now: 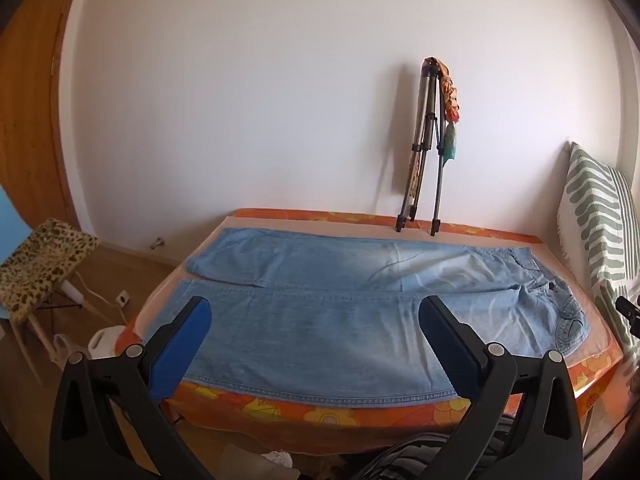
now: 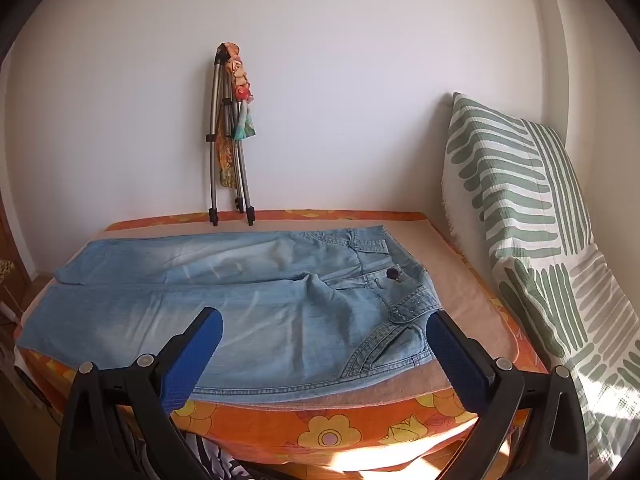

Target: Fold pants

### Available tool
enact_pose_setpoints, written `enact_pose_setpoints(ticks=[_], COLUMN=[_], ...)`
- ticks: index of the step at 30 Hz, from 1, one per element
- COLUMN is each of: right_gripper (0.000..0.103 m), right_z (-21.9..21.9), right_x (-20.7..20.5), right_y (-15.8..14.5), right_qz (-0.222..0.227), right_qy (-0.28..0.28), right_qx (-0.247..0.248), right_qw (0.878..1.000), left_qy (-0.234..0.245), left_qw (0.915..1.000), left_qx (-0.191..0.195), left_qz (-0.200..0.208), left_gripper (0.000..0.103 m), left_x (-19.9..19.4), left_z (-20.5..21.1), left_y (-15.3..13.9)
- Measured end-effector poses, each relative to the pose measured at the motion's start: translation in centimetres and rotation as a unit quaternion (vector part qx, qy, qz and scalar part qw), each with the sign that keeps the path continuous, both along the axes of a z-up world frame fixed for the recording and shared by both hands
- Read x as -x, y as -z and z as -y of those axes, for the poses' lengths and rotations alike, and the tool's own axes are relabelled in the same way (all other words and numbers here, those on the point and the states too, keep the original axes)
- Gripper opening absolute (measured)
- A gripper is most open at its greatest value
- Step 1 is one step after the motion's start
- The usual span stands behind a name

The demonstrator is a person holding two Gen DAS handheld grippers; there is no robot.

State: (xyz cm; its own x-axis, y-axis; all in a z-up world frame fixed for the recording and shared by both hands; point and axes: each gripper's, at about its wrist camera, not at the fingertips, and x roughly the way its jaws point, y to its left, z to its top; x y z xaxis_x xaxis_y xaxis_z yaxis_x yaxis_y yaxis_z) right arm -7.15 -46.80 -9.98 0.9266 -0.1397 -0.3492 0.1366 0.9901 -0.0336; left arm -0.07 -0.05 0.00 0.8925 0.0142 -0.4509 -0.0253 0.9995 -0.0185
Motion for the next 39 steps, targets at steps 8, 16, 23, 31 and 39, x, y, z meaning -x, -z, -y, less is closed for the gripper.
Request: enact_pose_setpoints(ticks=[8, 16, 23, 31, 39], right_gripper=[0.103, 0.103, 0.103, 0.103, 0.103], right_z=[-0.1, -0.2, 0.0, -0.3, -0.5], right_x=[-0.1, -0.1, -0.5, -0.3, -0.2], right_y=[0.0, -0.2, -0.2, -0.3, -0.3], right_qz=[0.001, 0.002, -0.001, 0.002, 0.002], right_qy=[0.010, 0.003, -0.002, -0.002, -0.004], right_qx=[0.006, -0.003, -0.008, -0.003, 0.000], right_qw=[1.000, 1.000, 1.000, 1.000, 1.000], left_qy=[-0.007, -0.012, -0.011, -0.010, -0.009], left_qw=[0.9998, 0.9998, 0.9999, 0.9999, 0.9999], left_qx=[0.016, 0.012, 0.010, 0.007, 0.006], left_qz=[-0.006, -0.009, -0.005, -0.001, 0.001], left_gripper=[0.103, 0.103, 0.103, 0.103, 0.103], left_x=[-0.1, -0.2, -0.1, 0.0, 0.1], left_z=[-0.2, -0.2, -0.3, -0.2, -0.2], left_y=[0.4, 0.7, 0.6, 0.2, 0.0])
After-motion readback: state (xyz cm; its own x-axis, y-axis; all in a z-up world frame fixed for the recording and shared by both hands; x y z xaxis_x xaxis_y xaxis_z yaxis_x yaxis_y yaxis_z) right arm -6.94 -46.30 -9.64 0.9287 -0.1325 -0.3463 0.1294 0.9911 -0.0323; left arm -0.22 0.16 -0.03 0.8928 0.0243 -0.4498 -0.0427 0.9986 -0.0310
